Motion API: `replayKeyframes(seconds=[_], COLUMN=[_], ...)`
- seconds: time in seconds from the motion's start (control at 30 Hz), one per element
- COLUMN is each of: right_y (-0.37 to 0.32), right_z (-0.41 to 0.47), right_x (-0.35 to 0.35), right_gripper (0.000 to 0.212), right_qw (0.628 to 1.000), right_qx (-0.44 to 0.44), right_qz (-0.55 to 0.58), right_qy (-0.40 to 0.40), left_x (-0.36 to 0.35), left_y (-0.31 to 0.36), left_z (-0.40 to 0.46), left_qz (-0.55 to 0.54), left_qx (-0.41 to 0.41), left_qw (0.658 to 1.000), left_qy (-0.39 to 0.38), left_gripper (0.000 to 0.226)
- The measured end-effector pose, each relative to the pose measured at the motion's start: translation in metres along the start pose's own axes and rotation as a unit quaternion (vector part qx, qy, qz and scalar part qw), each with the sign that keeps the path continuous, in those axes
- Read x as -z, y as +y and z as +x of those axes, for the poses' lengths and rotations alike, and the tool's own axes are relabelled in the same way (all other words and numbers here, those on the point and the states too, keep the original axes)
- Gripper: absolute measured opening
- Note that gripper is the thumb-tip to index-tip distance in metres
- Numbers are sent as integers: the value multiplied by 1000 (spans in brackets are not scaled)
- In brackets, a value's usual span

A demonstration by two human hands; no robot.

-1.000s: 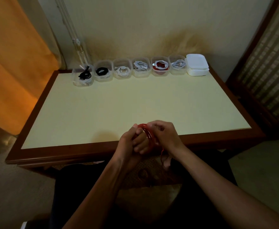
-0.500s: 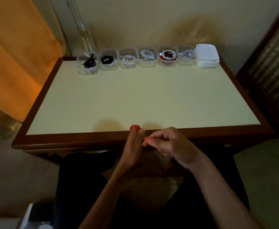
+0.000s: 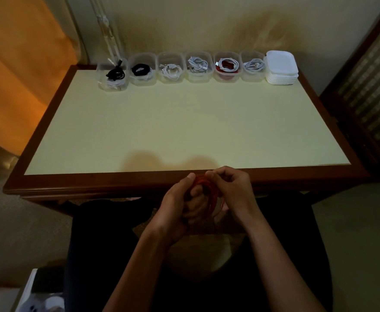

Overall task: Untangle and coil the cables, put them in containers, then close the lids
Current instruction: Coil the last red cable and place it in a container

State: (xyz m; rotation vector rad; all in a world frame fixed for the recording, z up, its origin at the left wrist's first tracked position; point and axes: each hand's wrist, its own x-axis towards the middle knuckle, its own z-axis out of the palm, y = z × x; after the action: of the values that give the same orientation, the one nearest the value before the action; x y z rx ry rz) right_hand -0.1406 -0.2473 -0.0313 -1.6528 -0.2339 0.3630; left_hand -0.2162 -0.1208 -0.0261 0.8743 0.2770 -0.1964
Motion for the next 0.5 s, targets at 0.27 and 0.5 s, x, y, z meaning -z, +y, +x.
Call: replayKeyframes(seconds=[0.27,0.5], right_y=[28,-43], right_z=[-39,-27], right_x=[-14,-8], right_gripper=[37,32], right_qw=[930,931], right_qx=[-98,-16], right_qz=[-131,-77], right_qy=[-330,-355], left_x=[29,49], left_y=[36,14], left_z=[1,0], left_qz=[-153,317], left_qx=[-133,-142], left_qw=[974,932], left_qy=[97,104], left_gripper=[30,29])
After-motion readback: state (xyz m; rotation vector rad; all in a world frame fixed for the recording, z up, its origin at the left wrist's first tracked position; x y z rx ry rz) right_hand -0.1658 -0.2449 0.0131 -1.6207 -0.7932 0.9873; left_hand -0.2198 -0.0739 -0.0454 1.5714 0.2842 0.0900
